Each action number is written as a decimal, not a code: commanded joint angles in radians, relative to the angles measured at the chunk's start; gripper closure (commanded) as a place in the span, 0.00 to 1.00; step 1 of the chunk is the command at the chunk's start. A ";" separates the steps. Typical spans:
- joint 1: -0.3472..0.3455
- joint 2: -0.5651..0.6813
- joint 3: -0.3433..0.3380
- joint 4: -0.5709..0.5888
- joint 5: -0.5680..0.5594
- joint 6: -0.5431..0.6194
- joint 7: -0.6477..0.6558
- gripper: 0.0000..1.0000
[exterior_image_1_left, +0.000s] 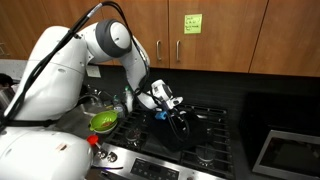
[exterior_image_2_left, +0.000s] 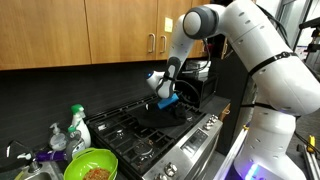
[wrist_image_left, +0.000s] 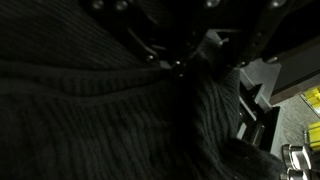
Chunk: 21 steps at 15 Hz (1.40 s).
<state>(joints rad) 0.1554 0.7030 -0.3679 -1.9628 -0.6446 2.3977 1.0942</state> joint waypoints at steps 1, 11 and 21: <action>-0.011 0.000 0.007 0.000 -0.020 0.015 0.022 1.00; -0.023 0.012 0.027 0.036 0.015 -0.040 -0.016 0.66; -0.052 0.027 0.052 0.093 0.050 -0.125 -0.013 0.71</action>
<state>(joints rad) 0.1260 0.7194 -0.3322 -1.8971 -0.6170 2.3072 1.0923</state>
